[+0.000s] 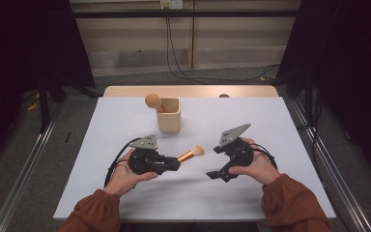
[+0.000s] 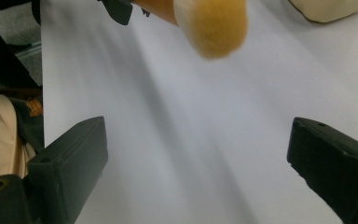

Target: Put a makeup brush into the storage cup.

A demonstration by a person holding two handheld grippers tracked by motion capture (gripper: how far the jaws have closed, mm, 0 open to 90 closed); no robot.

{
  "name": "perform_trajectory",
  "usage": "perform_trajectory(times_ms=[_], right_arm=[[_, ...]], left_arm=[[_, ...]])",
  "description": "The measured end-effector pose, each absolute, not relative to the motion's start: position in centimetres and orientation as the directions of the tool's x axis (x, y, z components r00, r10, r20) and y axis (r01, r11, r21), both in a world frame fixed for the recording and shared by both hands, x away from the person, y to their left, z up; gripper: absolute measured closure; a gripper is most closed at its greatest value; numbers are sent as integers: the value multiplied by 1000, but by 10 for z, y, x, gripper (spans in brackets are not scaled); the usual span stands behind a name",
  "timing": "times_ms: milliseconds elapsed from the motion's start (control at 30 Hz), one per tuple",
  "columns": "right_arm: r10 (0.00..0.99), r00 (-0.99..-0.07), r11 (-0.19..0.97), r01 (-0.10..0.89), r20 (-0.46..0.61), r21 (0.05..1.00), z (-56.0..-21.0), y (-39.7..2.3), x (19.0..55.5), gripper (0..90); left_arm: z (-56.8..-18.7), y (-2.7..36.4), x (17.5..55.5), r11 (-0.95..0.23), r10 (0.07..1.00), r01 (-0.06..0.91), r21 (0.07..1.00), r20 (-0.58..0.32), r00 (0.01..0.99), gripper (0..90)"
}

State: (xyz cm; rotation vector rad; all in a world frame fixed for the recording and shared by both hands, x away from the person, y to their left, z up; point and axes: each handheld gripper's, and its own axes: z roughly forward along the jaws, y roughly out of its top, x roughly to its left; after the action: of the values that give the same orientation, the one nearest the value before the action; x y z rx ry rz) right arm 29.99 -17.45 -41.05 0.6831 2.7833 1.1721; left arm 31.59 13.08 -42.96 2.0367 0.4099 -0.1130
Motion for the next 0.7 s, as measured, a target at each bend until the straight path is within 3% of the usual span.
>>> perform_trajectory(times_ms=[700], right_arm=[[479,-858,461,424,184,779,-413,-191,290,32]], left_arm=[[-436,132,312,-276,206,280,919,-228,951,743]])
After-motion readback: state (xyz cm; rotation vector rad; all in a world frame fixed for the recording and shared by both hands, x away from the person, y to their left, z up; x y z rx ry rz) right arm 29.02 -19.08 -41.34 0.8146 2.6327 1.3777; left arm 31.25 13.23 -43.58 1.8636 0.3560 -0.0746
